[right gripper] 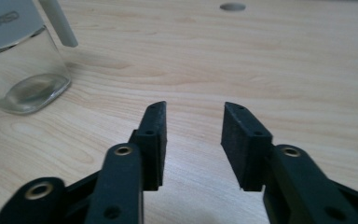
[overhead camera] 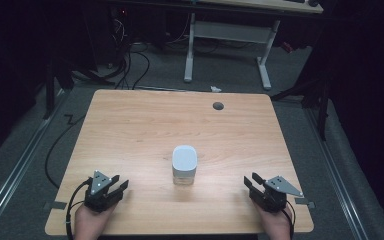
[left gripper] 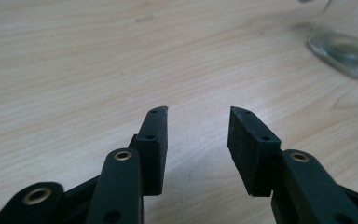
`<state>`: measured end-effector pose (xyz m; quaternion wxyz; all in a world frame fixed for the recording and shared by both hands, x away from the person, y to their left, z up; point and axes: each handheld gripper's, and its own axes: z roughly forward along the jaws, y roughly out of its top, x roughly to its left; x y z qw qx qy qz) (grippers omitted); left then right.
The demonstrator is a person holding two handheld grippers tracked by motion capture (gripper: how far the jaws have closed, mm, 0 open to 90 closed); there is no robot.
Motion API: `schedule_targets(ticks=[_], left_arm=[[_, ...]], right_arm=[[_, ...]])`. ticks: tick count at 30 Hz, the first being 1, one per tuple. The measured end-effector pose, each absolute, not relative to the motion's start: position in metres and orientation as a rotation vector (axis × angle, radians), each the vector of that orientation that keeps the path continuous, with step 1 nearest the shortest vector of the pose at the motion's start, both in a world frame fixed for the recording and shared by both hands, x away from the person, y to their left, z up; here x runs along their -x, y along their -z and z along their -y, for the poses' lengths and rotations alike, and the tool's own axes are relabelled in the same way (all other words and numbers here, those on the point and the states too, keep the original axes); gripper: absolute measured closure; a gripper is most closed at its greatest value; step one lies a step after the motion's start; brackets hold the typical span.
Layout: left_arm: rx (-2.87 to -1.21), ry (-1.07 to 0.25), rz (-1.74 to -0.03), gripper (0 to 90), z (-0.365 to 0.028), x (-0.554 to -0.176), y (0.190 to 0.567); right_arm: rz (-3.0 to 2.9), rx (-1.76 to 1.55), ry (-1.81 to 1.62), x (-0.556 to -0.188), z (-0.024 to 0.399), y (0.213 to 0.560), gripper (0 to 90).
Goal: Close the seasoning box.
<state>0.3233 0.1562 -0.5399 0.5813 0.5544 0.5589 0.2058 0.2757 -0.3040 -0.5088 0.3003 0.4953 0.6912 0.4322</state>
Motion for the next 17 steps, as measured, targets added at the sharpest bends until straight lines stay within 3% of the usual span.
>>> schedule_targets(ticks=[17], left_arm=[[-1.272, -0.487, -1.287, 54.9, -0.158, -0.32, 0.537]], right_arm=[[-1.872, -1.334, -1.134, -0.287, 0.298, 0.516, 58.4]])
